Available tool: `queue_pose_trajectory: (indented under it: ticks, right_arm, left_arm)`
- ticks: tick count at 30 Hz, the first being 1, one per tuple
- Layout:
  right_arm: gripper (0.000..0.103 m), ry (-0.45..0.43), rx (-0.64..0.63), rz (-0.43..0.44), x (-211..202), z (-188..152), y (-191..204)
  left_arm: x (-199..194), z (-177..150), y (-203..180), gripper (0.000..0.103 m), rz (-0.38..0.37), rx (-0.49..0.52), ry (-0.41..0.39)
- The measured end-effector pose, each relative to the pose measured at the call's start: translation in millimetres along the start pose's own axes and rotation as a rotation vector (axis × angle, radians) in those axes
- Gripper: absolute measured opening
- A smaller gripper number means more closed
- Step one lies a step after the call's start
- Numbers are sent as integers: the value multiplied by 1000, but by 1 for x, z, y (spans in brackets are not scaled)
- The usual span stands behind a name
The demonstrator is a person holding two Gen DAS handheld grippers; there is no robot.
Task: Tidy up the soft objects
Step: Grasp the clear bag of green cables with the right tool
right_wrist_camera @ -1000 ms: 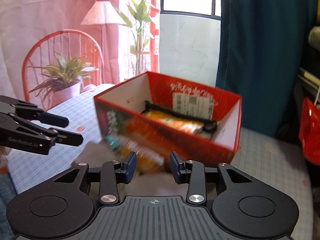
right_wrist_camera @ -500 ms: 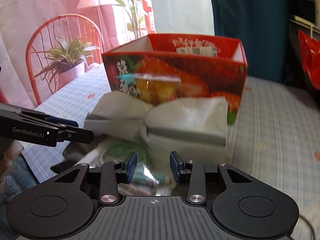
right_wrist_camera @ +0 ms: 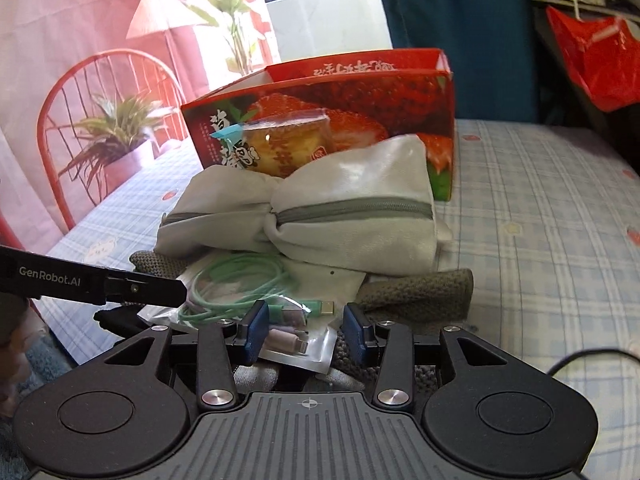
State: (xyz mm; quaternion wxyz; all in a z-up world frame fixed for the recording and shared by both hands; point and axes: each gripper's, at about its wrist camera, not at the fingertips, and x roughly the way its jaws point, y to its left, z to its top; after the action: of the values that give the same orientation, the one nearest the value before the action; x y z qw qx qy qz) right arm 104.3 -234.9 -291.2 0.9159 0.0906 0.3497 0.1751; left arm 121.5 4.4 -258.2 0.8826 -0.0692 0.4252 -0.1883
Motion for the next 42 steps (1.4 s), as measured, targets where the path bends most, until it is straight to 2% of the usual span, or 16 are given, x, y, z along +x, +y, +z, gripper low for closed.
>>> queue_pose_trajectory:
  ticks: [4,6,17,24,28,37,42]
  right_arm:
    - [39,2,26,12,1,0,-3]
    - [39,-2,17,8,1,1,-1]
    - [42,-26,47,15,3,2,-3]
    - [45,-21,42,24,8,0,-1]
    - [47,-18,63,38,12,2,-4]
    - [48,3,204,72,21,5,-18]
    - [48,12,220,68,21,4,-16]
  left_arm:
    - [3,4,1,40,-21,-14,-3]
    - [5,6,-1,39,-25,-3,-2]
    - [10,3,5,41,-34,-50,-7]
    - [18,3,12,49,-74,-102,-4]
    - [21,3,10,50,-77,-85,-6]
    - [22,3,9,49,-86,-73,-8]
    - [20,1,8,48,-106,-70,-5]
